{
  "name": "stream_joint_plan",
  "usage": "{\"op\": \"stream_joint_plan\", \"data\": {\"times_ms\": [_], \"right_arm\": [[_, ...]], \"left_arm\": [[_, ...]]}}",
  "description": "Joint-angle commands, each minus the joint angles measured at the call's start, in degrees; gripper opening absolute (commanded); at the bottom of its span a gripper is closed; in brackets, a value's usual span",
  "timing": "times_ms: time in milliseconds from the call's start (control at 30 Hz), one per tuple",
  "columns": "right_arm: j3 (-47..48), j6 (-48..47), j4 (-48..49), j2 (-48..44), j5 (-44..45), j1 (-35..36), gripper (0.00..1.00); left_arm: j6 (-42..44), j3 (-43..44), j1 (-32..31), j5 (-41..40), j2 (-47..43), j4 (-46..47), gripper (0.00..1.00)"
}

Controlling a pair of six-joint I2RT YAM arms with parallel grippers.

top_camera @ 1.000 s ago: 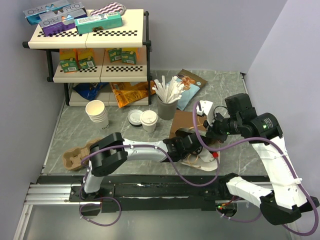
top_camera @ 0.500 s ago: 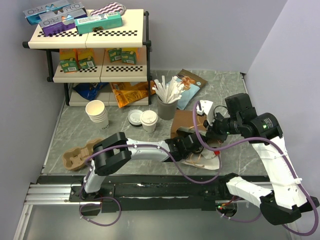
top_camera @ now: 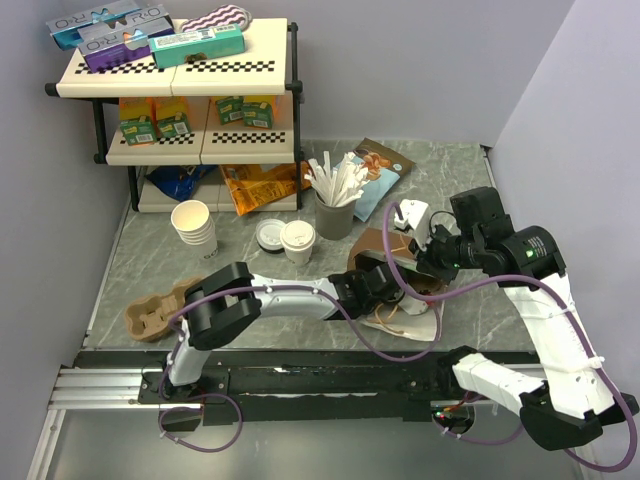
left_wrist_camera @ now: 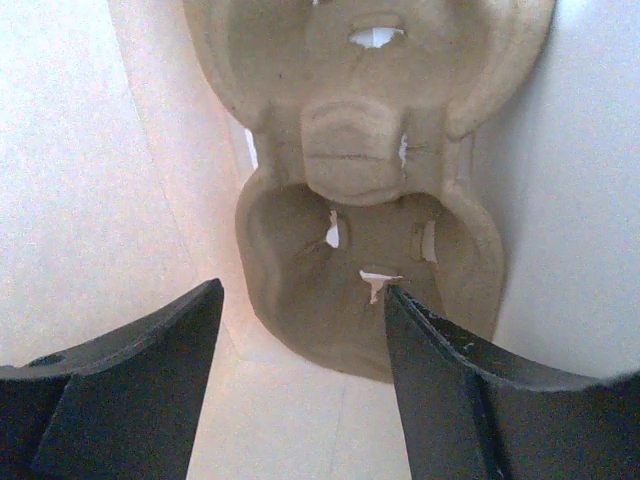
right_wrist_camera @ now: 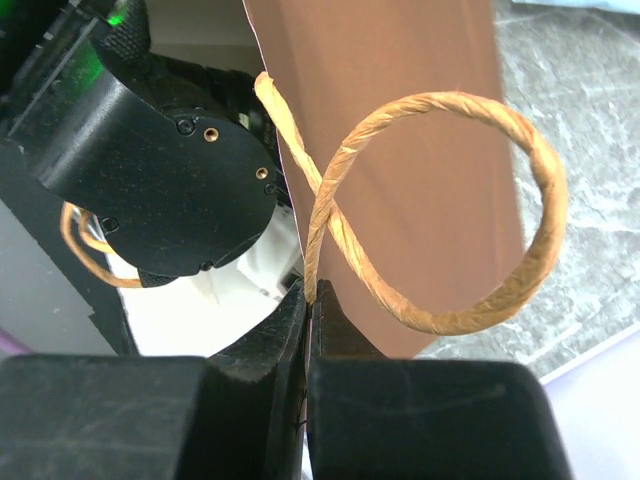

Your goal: Pack the takeout coffee

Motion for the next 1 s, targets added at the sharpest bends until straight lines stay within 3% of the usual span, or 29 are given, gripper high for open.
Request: {"op": "stream_joint_plan", "data": {"times_ms": [0, 333, 700, 967], "right_arm": [[-0.2, 1.3, -2.2, -1.1, 3.1, -0.1, 0.0], [-3.0, 1.6, -0.9, -2.1, 5.9, -0.2, 0.0], [-3.7, 0.5, -0.8, -0.4, 7.9, -1.5, 0.0], [-3.7, -2.5, -1.9, 4.1, 3.3, -6.3, 0.0]], "left_arm": [[-9.6, 4.5, 0.9, 7.4, -5.5, -10.1, 0.71], [-19.2, 5.5, 0.8, 22.7, -13.0, -16.8, 0.77], [-24.3, 11.9, 0.6, 42.7, -19.7, -20.6, 0.86], [-32.3, 20.7, 0.7, 48.2, -19.1, -21.3, 0.93]]}}
